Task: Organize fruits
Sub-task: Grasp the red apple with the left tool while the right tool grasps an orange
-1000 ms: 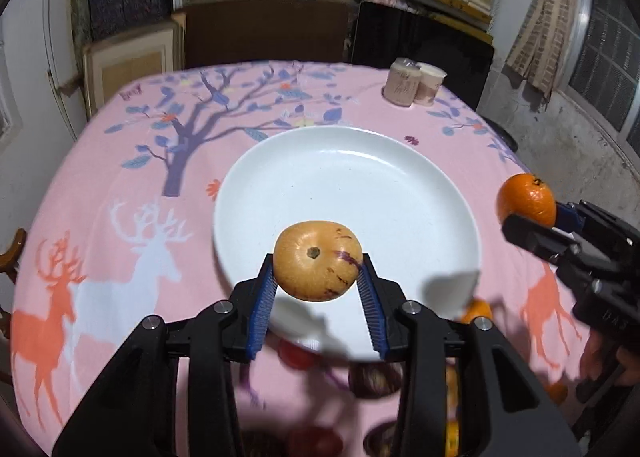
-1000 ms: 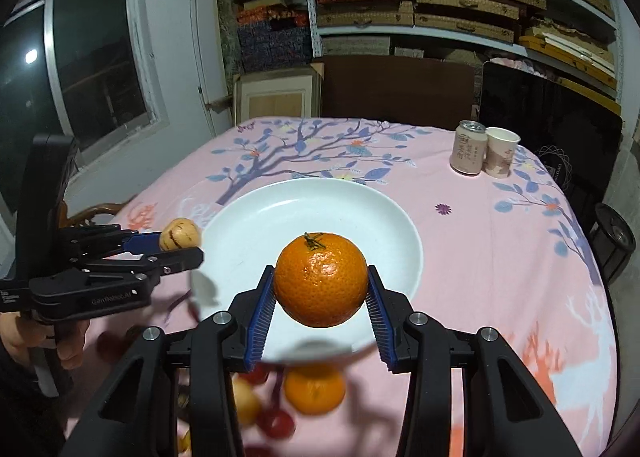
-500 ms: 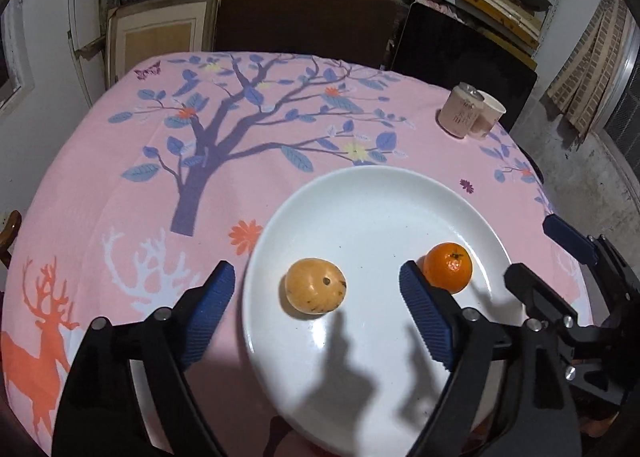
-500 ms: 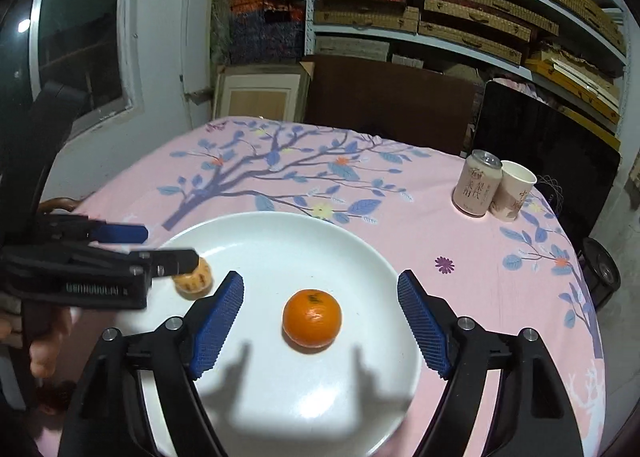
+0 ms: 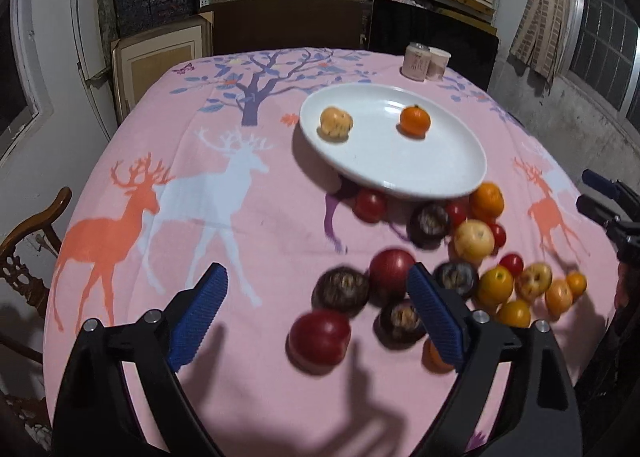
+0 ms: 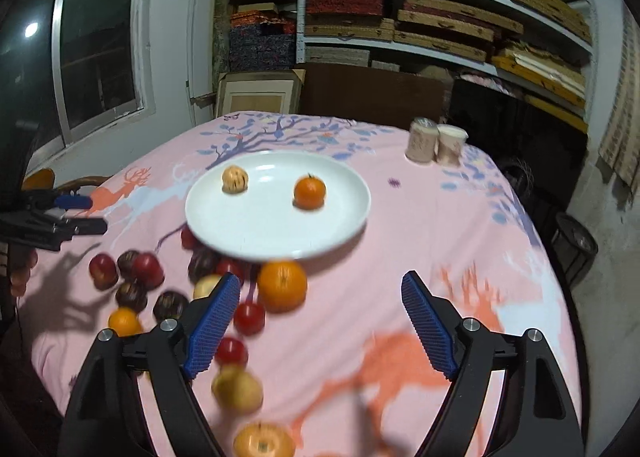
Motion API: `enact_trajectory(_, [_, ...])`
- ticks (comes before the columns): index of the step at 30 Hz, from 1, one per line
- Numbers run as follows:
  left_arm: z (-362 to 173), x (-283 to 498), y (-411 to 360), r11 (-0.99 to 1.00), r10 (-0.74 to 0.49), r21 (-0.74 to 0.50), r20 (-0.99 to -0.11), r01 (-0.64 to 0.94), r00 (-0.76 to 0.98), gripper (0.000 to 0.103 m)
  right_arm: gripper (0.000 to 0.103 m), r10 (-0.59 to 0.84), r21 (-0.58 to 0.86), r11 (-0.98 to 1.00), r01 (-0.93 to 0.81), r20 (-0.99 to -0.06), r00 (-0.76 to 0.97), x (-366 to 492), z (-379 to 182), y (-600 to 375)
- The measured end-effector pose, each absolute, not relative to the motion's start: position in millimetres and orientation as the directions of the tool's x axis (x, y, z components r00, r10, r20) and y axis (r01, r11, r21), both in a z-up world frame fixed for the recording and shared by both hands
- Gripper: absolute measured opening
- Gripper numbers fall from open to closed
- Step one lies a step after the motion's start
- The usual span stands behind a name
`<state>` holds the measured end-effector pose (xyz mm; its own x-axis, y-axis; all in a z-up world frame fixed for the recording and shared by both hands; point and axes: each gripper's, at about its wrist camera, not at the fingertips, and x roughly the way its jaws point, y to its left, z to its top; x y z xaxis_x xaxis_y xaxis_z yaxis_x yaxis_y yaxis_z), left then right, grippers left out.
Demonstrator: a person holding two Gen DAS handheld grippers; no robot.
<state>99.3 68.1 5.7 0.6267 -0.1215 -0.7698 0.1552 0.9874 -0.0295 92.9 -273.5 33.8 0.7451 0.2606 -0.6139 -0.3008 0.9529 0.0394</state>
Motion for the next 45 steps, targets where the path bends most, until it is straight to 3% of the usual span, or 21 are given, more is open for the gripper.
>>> enact_trajectory(5, [-30.9,72.1,67.2,0.988,-0.05,0.047,-0.799,0.146,0.599,0.089,0.084,0.286,0.168,0.958,-0.232,-0.624,0.727,61.1,5.8,-293.6])
enact_trajectory(9, [-35.9,79.3,59.7,0.985,-0.035,0.075,-0.791,0.153,0.611,0.083,0.084,0.242,0.113,0.969,-0.222,-0.635,0.733,48.6,0.6,-291.9])
enact_trajectory(10, [-38.1,84.5,58.2,0.985,-0.045,0.066,-0.796,0.16,0.604,0.067,0.084,0.234,0.1,0.97,-0.221,-0.631,0.74,43.9,0.8,-292.5])
enact_trajectory(11, [-41.3,88.6,57.5,0.985,-0.063,0.047,-0.806,0.169,0.589,0.042,0.084,0.226,0.088,0.971,-0.221,-0.628,0.745,40.5,1.0,-293.9])
enact_trajectory(12, [-45.8,91.9,58.5,0.986,-0.062,0.041,-0.811,0.162,0.581,0.04,0.084,0.219,0.08,0.973,-0.218,-0.627,0.747,37.3,0.2,-296.2])
enact_trajectory(21, [-42.9,84.0,69.0,0.989,-0.13,-0.049,-0.758,0.143,0.64,0.04,0.084,0.262,0.115,0.96,-0.256,-0.689,0.676,28.2,-25.3,-307.9])
enact_trajectory(27, [-42.6,83.1,71.2,0.989,-0.136,-0.065,-0.751,0.133,0.646,0.04,0.082,0.185,0.023,0.972,-0.235,-0.692,0.698,29.0,-29.1,-300.2])
enact_trajectory(32, [-42.6,82.9,71.1,0.989,-0.137,-0.065,-0.751,0.133,0.646,0.04,0.077,0.19,0.05,0.974,-0.219,-0.703,0.686,30.2,-29.2,-309.0])
enact_trajectory(34, [-42.6,83.1,71.0,0.989,-0.137,-0.066,-0.751,0.133,0.646,0.04,0.063,0.188,0.062,0.977,-0.206,-0.71,0.679,30.8,-29.4,-314.0])
enact_trajectory(45, [-42.5,83.0,71.1,0.989,-0.136,-0.065,-0.751,0.133,0.647,0.04,0.06,0.231,0.096,0.966,-0.238,-0.731,0.642,37.3,-40.1,-309.5])
